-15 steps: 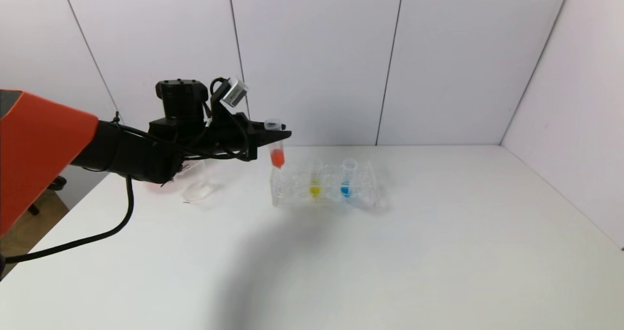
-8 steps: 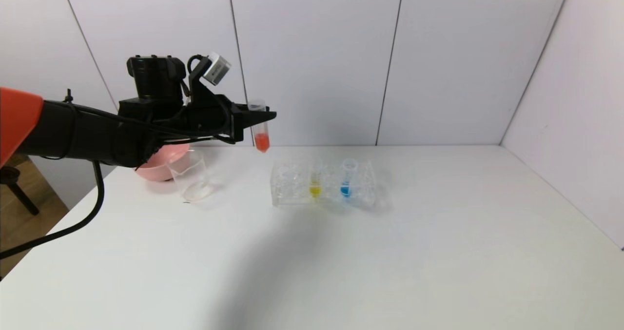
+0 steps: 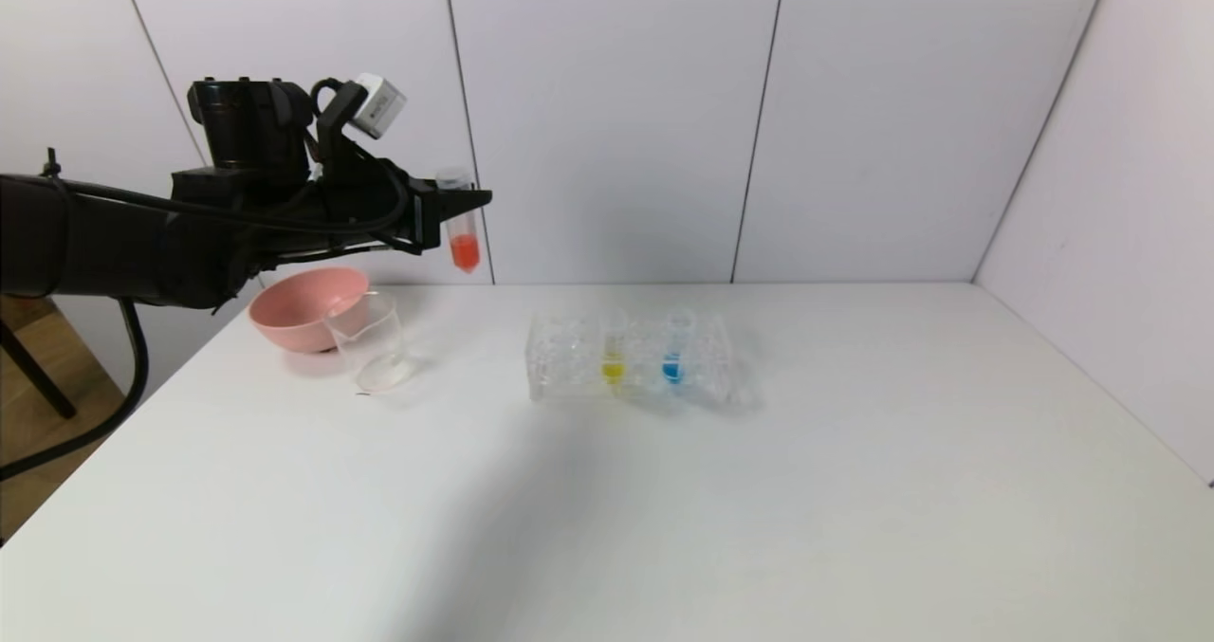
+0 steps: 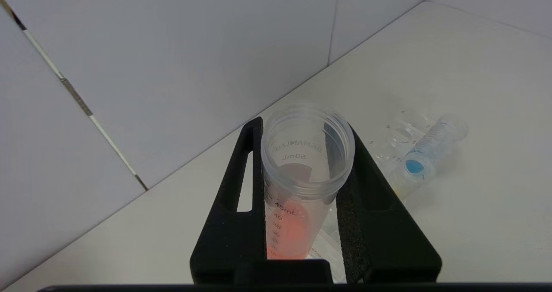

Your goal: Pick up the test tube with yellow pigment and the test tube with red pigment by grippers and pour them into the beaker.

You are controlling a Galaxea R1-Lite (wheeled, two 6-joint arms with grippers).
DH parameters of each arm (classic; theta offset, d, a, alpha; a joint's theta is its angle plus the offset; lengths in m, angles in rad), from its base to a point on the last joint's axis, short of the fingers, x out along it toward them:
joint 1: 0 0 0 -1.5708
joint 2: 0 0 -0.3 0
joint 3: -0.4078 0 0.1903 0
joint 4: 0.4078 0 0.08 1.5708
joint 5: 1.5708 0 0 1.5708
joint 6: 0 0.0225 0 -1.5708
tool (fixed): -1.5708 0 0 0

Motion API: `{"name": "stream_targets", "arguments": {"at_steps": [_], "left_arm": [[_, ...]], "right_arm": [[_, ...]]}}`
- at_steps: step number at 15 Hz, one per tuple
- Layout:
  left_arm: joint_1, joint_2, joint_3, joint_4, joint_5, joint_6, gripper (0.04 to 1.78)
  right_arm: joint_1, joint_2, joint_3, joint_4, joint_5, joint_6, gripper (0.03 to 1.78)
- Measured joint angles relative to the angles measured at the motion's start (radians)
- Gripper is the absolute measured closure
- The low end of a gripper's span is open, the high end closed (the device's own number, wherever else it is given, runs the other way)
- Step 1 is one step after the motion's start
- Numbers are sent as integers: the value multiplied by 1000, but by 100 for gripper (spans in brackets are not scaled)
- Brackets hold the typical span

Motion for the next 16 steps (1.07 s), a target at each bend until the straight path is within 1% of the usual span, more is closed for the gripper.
{"name": "stream_targets", "arguments": {"at_steps": [2, 3, 5, 9, 13, 16], "left_arm": [[23, -13, 0, 1, 43, -3, 134], [37, -19, 1, 2, 50, -5, 134], [69, -35, 10, 11, 51, -16, 134], [158, -64, 11, 44, 49, -76, 134], [271, -99, 27, 46, 41, -99, 134], [349, -124, 48, 46, 16, -100, 134]], "right_arm": [[0, 0, 0, 0, 0, 0, 170], [0, 0, 0, 0, 0, 0, 170], [0, 0, 0, 0, 0, 0, 170], [0, 0, 0, 0, 0, 0, 170], [0, 0, 0, 0, 0, 0, 170], [0, 0, 0, 0, 0, 0, 170]]}}
